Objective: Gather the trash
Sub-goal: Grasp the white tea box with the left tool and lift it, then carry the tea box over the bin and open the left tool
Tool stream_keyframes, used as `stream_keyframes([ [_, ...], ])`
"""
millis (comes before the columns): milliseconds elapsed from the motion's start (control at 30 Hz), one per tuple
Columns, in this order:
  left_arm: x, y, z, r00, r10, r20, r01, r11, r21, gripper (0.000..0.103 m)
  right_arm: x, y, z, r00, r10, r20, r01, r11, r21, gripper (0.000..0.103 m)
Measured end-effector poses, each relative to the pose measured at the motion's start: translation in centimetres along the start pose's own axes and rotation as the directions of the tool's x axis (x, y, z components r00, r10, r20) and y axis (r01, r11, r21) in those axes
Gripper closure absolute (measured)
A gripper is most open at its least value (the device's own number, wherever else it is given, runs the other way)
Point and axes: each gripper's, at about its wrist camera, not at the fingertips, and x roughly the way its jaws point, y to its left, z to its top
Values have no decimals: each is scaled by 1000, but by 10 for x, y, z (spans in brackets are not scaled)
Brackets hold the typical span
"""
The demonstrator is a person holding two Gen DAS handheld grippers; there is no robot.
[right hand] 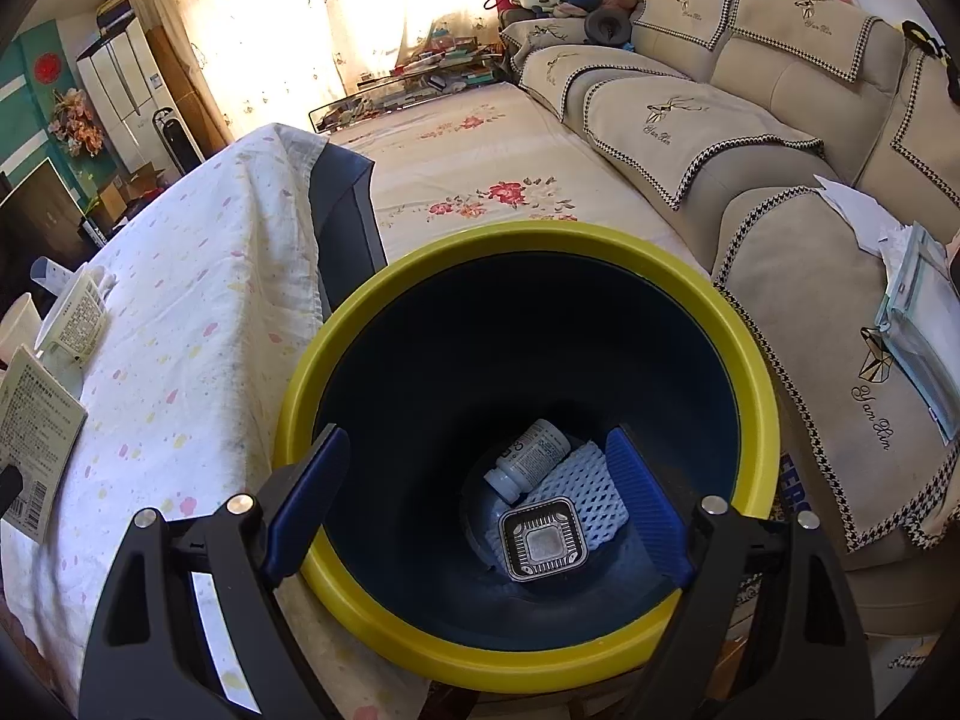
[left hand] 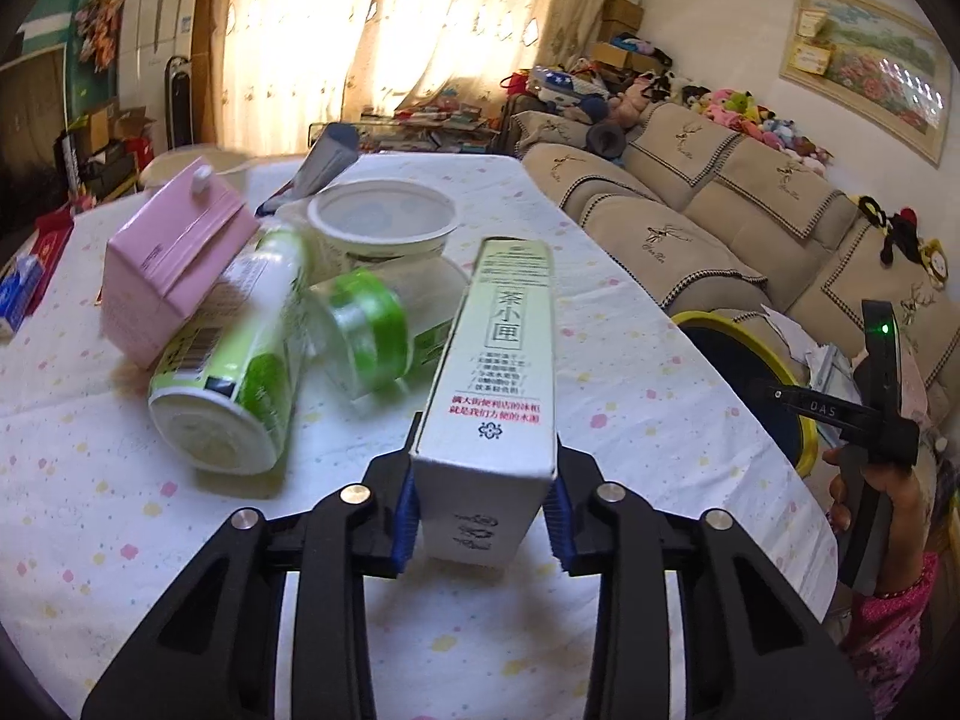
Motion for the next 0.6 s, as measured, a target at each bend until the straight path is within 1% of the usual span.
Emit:
stream_keyframes([
  [100,-1,-10,2,1000,14,-6,-14,1000,24,73,-4,-3,0,1000,7,7,-7,1000,3,20],
  [167,-4,-14,5,1000,-5,-9,5,1000,20,73,-8,-5,0,1000,13,14,-13,1000,5,20],
  [333,-21,-29,11,1000,-12,22,11,999,45,73,-16,-14,0,999,21,33,-22,1000,22,20],
  [467,-32,-53,21,998,-49,36,45,995,91,73,-27,-22,0,998,22,58,-24,999,34,20],
  [600,-28,-85,30,993,-121,17,117,983,142,73,-43,-33,0,996,-2,94,-2,999,42,20],
])
